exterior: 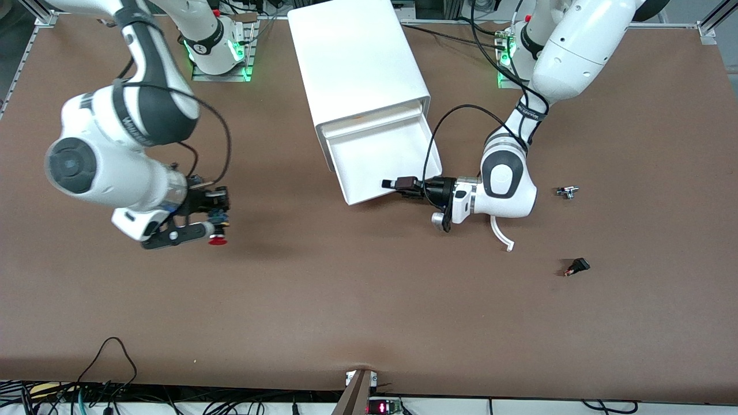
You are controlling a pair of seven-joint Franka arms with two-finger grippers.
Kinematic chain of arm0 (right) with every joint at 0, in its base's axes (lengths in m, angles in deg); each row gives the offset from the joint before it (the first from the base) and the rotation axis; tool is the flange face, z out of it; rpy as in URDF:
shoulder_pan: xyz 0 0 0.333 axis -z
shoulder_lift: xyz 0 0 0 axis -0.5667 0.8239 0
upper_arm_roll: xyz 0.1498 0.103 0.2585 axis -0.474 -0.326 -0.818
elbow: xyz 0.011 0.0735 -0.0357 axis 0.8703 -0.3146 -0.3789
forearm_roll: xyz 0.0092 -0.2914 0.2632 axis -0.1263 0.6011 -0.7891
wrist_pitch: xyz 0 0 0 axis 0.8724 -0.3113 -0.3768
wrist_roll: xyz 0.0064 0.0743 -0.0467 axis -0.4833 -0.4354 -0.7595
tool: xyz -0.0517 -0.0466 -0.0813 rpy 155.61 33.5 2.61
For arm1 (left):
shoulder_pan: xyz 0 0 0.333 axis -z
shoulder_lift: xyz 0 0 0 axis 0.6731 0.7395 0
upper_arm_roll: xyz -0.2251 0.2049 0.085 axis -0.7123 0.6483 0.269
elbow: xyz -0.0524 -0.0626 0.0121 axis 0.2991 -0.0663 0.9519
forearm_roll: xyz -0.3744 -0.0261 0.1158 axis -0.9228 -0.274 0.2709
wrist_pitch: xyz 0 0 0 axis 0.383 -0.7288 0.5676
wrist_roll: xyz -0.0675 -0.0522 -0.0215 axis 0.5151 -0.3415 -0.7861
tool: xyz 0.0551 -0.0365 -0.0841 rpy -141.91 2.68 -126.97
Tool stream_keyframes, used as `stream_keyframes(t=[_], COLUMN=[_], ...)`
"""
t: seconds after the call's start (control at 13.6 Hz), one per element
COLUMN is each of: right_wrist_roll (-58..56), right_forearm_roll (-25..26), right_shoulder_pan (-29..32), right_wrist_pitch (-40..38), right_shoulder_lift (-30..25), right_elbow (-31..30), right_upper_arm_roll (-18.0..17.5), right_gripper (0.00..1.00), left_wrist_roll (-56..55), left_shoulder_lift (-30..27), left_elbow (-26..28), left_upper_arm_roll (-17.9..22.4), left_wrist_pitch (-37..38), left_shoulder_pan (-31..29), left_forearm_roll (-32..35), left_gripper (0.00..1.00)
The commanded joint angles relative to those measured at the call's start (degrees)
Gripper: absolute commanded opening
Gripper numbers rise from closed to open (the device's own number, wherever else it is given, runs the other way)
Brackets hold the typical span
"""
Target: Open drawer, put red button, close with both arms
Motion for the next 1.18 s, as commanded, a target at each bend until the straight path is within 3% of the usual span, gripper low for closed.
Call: stream_keyframes(t=[0.0,0.15,0.44,0.88,1.11], right_wrist_roll=[7.3,11.6,17.5,34.0,40.2], right_forearm_roll=[-0.7,-0.8,-0.7,0.1,2.2], right_shoulder_pan=[-4.6,-7.3,-11.2,-20.4,-24.6], right_wrist_pitch=[-0.9,-0.7,-0.6,5.1,8.6], right_shoulder_lift=[0.9,1.1,1.1,3.7,5.9], right_elbow=[1.8,1.8,2.1,2.7,2.7], right_upper_arm_roll=[0.4,0.3,0.3,0.2,0.3], right_gripper=[0.27,0.27,0.27,0.27,0.27], left_wrist_roll=[-7.9,-11.2,-13.9,-27.6,-28.1], left_shoulder_lift=[-5.4,-7.5,-10.3,-20.4,-23.1], left_elbow=[3.0,4.5,4.7,3.2,-0.5], left_upper_arm_roll=[0.0,0.1,0.1,0.2,0.2], left_wrist_pitch=[-1.2,1.7,3.2,4.1,11.6], left_shoulder_pan=[-2.0,-4.1,-9.1,-12.6,-13.6], left_forearm_roll=[-1.2,0.7,14.2,46.6,64.4], left_gripper=[1.00,1.00,1.00,1.00,1.00])
